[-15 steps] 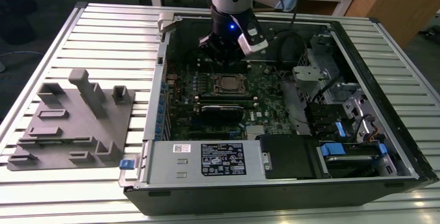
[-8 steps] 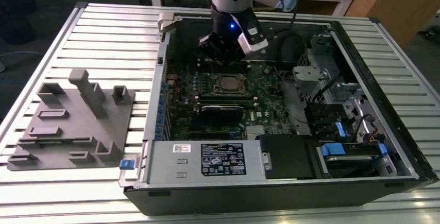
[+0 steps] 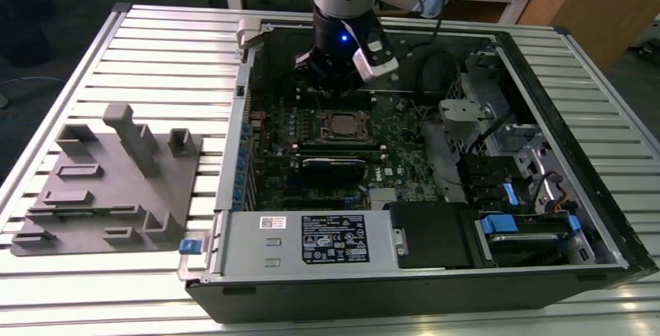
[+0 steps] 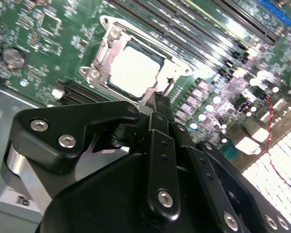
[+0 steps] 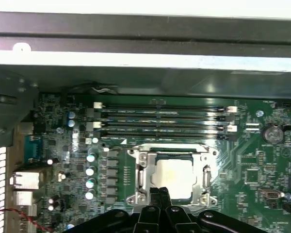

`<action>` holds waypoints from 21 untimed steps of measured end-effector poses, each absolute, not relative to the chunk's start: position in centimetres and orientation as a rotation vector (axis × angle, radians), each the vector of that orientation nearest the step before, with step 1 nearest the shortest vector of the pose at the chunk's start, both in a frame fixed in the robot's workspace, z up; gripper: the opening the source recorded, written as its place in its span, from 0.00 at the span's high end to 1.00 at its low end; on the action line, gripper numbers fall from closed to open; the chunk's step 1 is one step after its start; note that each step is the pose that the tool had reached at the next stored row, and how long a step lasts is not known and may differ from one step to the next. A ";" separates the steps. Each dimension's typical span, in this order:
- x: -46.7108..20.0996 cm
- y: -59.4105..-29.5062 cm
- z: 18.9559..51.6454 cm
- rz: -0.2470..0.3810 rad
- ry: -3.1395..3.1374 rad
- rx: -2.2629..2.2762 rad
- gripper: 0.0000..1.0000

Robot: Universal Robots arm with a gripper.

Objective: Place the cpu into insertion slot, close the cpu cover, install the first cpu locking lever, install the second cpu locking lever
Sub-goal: 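Install the first cpu locking lever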

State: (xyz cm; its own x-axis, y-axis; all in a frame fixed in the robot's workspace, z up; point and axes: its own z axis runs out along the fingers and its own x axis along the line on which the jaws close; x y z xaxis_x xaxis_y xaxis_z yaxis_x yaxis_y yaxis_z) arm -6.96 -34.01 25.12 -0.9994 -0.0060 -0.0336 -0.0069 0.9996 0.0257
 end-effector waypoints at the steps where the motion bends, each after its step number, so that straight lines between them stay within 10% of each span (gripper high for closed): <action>1: -7.3 -34.0 25.1 0.040 3.107 -0.010 0.89; 21: -9.1 -34.0 25.4 0.040 3.106 -0.010 0.89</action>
State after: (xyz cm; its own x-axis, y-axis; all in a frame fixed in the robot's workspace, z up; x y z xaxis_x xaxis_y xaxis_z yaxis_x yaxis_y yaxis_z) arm -9.10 -34.01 25.44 -0.9994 -0.0060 -0.0349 -0.0070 0.9996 0.0259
